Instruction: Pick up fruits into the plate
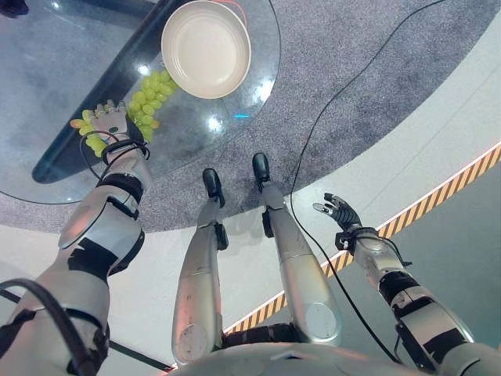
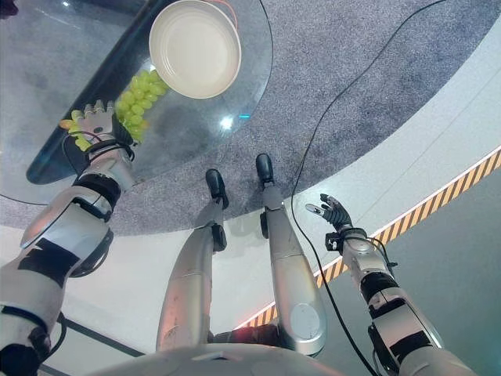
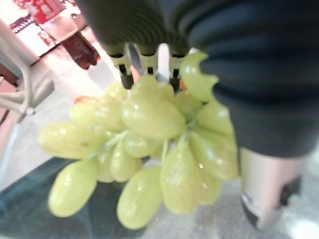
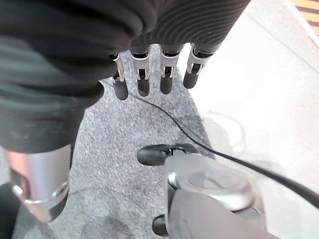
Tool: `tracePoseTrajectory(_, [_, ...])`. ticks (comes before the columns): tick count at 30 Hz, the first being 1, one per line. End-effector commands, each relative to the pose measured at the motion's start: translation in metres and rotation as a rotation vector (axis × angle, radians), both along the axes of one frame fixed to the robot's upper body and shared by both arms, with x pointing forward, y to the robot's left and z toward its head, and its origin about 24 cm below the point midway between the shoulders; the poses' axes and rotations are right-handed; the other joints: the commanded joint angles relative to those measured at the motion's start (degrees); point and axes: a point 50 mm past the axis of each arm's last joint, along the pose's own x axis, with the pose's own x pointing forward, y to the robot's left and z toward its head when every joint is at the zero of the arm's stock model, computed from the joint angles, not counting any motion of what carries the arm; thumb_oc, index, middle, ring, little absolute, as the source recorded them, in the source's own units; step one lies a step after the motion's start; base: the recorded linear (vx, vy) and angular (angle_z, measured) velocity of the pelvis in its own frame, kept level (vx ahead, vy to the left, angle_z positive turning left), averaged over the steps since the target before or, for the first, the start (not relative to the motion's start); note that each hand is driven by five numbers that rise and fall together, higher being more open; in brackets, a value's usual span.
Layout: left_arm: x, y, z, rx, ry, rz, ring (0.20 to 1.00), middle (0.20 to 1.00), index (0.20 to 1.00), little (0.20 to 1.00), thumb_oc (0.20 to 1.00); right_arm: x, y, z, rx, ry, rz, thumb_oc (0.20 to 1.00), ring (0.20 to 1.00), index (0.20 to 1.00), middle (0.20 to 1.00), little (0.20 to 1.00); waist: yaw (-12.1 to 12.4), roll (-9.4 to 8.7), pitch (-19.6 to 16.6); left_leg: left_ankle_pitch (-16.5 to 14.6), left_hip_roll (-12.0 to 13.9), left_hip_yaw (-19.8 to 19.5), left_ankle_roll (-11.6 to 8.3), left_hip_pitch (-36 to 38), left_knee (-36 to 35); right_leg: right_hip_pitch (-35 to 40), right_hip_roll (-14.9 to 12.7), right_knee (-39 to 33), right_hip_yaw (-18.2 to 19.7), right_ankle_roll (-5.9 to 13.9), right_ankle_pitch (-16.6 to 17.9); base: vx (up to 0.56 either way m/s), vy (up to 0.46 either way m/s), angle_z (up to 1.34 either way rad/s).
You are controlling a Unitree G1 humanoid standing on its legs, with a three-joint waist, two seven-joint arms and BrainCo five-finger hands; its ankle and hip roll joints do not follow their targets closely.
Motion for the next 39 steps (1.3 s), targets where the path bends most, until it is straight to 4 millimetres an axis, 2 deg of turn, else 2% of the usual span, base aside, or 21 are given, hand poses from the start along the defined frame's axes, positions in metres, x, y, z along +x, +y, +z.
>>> tracePoseTrajectory(1, [-0.020,0.024,-0.027,0.008,0.094,0.131,1.000,1.000,1.000,1.000,1.000,-0.005,0.017,-0.004,0.079,-0.018,0.028,1.000,1.000,1.000,1.000,1.000,0.5,-1.78,-2.1,-2.8,-1.3,-4.8,-0.76,0.0,1.5,-1.9,5.3,7.9,-0.8,1.36,-5.7,0.00,0.016,-0.04])
tracePoseTrajectory(4, [-0.024,0.034,-0.016,0.057,0.069,0.198,1.000,1.000,1.000,1.000,1.000,-0.004,0.018,-0.004,0.105,-0.029,0.030,1.000,1.000,1.000,1.000,1.000,0.2,-2.64,-2.1,-3.3,-1.3,-5.0,-0.83,-1.8,2.7,-3.2,5.5,8.2,-0.7,1.37,-5.5,0.01,0.011,-0.04])
tracePoseTrajectory(5, [-0.024,0.036,-0.012,0.066,0.066,0.212,0.859,0.859,0.859,0.859,0.859,-0.004,0.019,-0.004,0.110,-0.031,0.033,1.000,1.000,1.000,1.000,1.000,0.2,-2.98,-2.1,-3.5,-1.3,-5.0,-0.84,-2.3,3.0,-3.7,5.5,8.2,-0.8,1.45,-5.3,0.01,-0.010,-0.13])
tracePoseTrajectory(6, [-0.024,0.038,-0.010,0.071,0.058,0.212,0.200,0.200,0.200,0.200,0.200,-0.004,0.020,-0.003,0.114,-0.033,0.034,1.000,1.000,1.000,1.000,1.000,0.1,-3.35,-2.1,-3.7,-1.2,-5.1,-0.87,-2.9,3.4,-4.1,5.5,8.1,-0.9,1.47,-5.2,0.00,-0.018,-0.20])
tracePoseTrajectory(11, [-0.027,0.046,-0.004,0.061,0.039,0.236,0.200,0.200,0.200,0.200,0.200,-0.006,0.020,-0.007,0.129,-0.021,0.037,1.000,1.000,1.000,1.000,1.000,0.2,-4.15,-2.1,-4.4,-1.0,-5.2,-0.72,-3.8,4.2,-5.0,5.9,8.6,-1.0,1.54,-4.9,0.00,-0.016,-0.07])
tracePoseTrajectory(20, [-0.025,0.038,-0.016,-0.045,-0.016,0.187,0.200,0.200,0.200,0.200,0.200,-0.003,0.022,-0.003,0.135,-0.033,0.059,1.000,1.000,1.000,1.000,1.000,0.9,-3.11,-2.1,-3.8,-1.7,-6.0,-0.34,-1.2,2.3,-3.1,6.3,8.9,-0.7,1.33,-5.5,0.00,0.002,0.00])
tracePoseTrajectory(22, [-0.027,0.035,-0.032,-0.096,-0.034,0.141,0.200,0.200,0.200,0.200,0.200,-0.003,0.021,-0.003,0.156,-0.034,0.045,1.000,1.000,1.000,1.000,1.000,1.9,-1.43,-2.1,-3.0,-1.7,-6.1,-0.34,3.2,-0.4,0.4,5.8,8.3,-1.1,1.41,-6.3,-0.01,0.011,0.06])
tracePoseTrajectory(25, [-0.028,0.034,-0.038,-0.125,-0.050,0.117,0.200,0.200,0.200,0.200,0.200,-0.004,0.018,-0.004,0.153,-0.031,0.033,1.000,1.000,1.000,1.000,1.000,2.2,-0.49,-2.1,-2.8,-1.7,-6.1,-0.35,5.3,-1.6,2.0,5.5,8.0,-1.2,1.53,-6.7,0.00,0.000,0.00])
tracePoseTrajectory(28, [-0.030,0.033,-0.049,-0.242,-0.102,0.064,0.200,0.200,0.200,0.200,0.200,-0.011,0.006,-0.007,0.126,-0.017,0.005,1.000,1.000,1.000,1.000,1.000,2.8,1.72,-2.1,-2.5,-1.3,-5.7,-0.47,10.6,-4.4,6.4,4.0,6.9,-1.8,1.79,-7.6,0.02,0.053,0.04])
tracePoseTrajectory(37, [-0.035,0.023,-0.062,-0.474,-0.202,-0.077,0.200,0.200,0.200,0.200,0.200,-0.023,-0.009,-0.012,0.108,0.000,-0.030,1.000,1.000,1.000,1.000,1.000,4.3,4.26,-2.1,-3.3,-1.2,-5.4,-0.91,22.3,-7.9,18.2,0.6,2.9,-3.7,2.43,-8.1,0.04,0.017,0.16])
tracePoseTrajectory(39, [-0.039,0.017,-0.068,-0.556,-0.217,-0.120,0.200,0.200,0.200,0.200,0.200,-0.029,-0.010,-0.015,0.112,0.004,-0.044,1.000,1.000,1.000,1.000,1.000,4.7,4.82,-3.7,-4.1,-1.5,-5.4,-0.77,24.7,-8.1,20.7,-0.4,2.2,-4.1,2.53,-8.5,0.11,0.016,0.16])
